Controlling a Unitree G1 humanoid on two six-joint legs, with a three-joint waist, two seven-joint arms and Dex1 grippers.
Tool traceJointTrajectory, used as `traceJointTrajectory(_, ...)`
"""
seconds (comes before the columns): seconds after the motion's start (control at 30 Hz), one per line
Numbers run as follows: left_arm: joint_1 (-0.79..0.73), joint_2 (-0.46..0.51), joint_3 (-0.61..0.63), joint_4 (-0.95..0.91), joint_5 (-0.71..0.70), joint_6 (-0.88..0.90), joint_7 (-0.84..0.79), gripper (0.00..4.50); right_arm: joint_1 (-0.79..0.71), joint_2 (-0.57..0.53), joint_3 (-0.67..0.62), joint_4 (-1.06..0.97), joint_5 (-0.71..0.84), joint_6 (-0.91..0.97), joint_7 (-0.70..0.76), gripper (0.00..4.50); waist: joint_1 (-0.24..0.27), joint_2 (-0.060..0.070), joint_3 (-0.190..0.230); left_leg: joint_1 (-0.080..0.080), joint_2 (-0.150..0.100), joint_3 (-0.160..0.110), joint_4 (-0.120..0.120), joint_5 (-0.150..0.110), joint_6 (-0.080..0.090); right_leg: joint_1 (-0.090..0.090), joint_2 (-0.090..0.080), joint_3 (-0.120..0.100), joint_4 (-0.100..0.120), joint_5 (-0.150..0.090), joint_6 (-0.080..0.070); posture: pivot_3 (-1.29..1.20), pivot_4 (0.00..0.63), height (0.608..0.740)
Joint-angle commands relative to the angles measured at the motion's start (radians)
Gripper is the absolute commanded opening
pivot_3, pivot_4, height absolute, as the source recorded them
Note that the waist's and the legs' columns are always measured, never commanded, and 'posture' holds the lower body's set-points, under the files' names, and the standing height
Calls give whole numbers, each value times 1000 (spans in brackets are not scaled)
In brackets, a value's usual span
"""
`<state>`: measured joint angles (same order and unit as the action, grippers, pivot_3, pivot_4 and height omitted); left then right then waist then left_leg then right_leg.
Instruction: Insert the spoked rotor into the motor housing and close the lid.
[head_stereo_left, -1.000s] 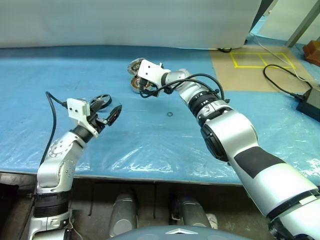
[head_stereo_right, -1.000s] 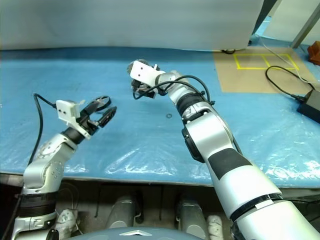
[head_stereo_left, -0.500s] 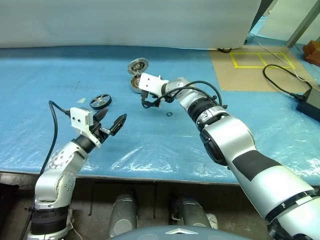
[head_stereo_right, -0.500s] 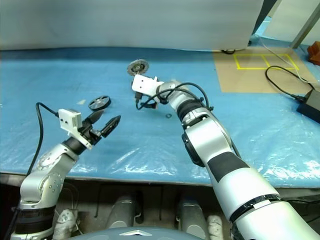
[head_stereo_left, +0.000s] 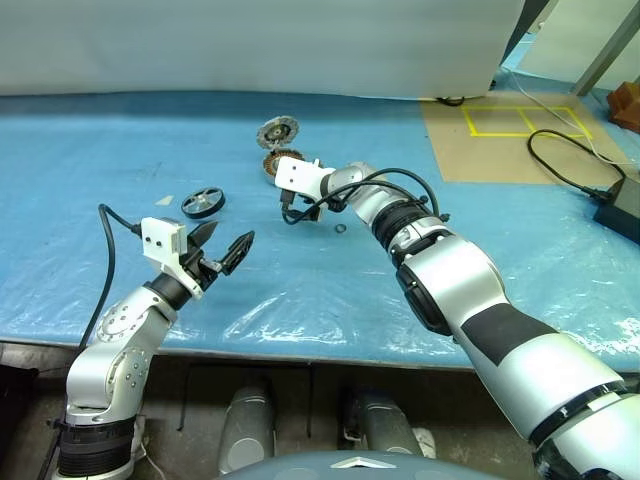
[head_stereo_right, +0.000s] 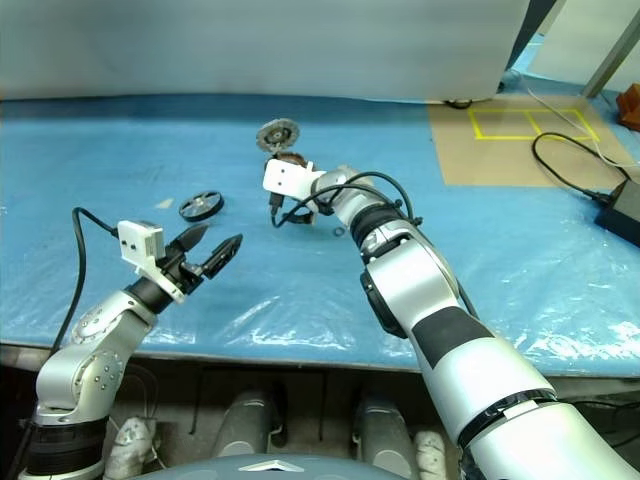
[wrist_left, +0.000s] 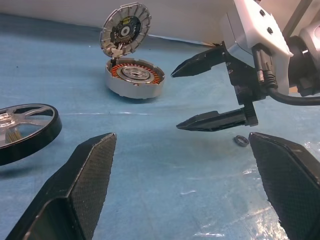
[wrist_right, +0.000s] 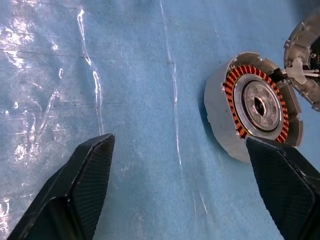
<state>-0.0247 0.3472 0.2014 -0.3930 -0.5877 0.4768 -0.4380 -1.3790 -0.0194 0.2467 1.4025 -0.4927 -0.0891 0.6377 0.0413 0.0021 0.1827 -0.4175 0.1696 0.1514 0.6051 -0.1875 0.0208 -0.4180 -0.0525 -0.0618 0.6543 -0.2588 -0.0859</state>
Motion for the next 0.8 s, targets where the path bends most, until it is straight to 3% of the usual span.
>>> traceJointTrajectory(0.03, -5, -15, -15, -27, -11, -5, 3, 4500, -26, 0, -16, -12, 12, 3, -1, 3573, 0, 0, 0, 0, 0, 0, 0, 0, 0, 0, 0, 0, 0, 0, 0, 0, 150, 740)
traceJointTrajectory(0.37, -41, -16, -22, -4, -9, 0, -6, 4500, -44, 7, -32, -15, 16, -10, -7, 369, 0, 0, 0, 0, 0, 0, 0, 0, 0, 0, 0, 0, 0, 0, 0, 0, 150, 740)
traceJointTrajectory(0.53, -54, 0, -16, 3, -11, 2, -12, 4500, -45, 7, -47, -16, 28, -14, -38, 369, 0, 0, 0, 0, 0, 0, 0, 0, 0, 0, 0, 0, 0, 0, 0, 0, 150, 740)
traceJointTrajectory(0.63, -54, 2, -19, 1, -11, 3, -9, 4500, -53, 12, -67, -18, 46, -28, -43, 981, 0, 0, 0, 0, 0, 0, 0, 0, 0, 0, 0, 0, 0, 0, 0, 0, 150, 740)
traceJointTrajectory(0.8, -50, -10, -27, 0, -3, -6, 3, 4500, -65, 22, -81, -17, 48, -27, -62, 2544, 0, 0, 0, 0, 0, 0, 0, 0, 0, 0, 0, 0, 0, 0, 0, 0, 150, 740)
